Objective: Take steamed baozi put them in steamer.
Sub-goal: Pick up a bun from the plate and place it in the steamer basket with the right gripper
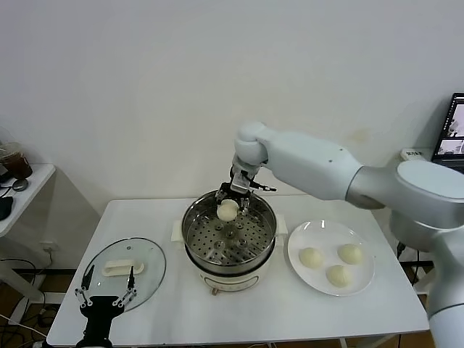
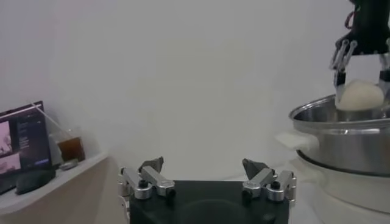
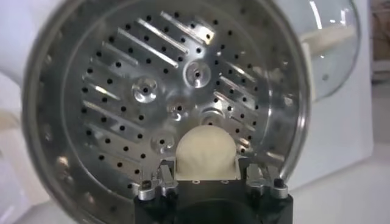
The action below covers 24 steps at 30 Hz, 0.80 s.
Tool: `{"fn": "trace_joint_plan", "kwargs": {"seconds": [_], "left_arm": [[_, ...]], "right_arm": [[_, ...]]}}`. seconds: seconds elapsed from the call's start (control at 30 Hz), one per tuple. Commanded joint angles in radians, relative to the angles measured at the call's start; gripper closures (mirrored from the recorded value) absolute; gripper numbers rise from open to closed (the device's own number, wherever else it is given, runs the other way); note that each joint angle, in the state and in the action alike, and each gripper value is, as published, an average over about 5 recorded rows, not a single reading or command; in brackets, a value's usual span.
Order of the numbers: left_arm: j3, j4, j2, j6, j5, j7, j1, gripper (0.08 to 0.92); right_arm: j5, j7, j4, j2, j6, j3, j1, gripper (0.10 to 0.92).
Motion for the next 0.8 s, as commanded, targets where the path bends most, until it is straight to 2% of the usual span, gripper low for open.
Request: {"fn": "trace_joint_plan", "kwargs": {"seconds": [0.03, 0.17, 0.33, 0.43, 0.53, 0.67, 0.8], "left_arm": [[-0.003, 0.005, 0.001, -0.001, 0.001, 0.000, -0.003, 0.177], [-0.003, 0.007, 0.003, -0.002, 0.001, 0.000, -0.005, 0.177], [-0.002, 0.006, 0.002, -0.002, 0.001, 0.000, -0.008, 0.177], [-0.003, 0.005, 0.001, -0.002, 0.000, -0.001, -0.009, 0.177], [-0.003, 0.003, 0.001, -0.003, 0.000, -0.001, -0.009, 0.177], [-0.003, 0.000, 0.001, -0.003, 0.000, -0.002, -0.010, 0.177], [-0.005, -0.005, 0.002, -0.002, -0.002, -0.002, -0.007, 0.177]], "right_arm": [[-0.237, 0.100, -0.093, 0.059, 0.163, 0.044, -0.075, 0.431], [-0.325, 0.135, -0.135, 0.073, 0.197, 0.097, -0.101, 0.431], [-0.342, 0.145, -0.157, 0.086, 0.202, 0.110, -0.112, 0.427], [-0.339, 0.147, -0.156, 0.086, 0.202, 0.108, -0.110, 0.395], [-0.309, 0.148, -0.146, 0.079, 0.201, 0.100, -0.096, 0.322], [-0.147, 0.113, -0.085, 0.040, 0.149, 0.064, -0.041, 0.226], [0.145, 0.039, 0.100, -0.071, -0.098, -0.020, 0.063, 0.204]]}}
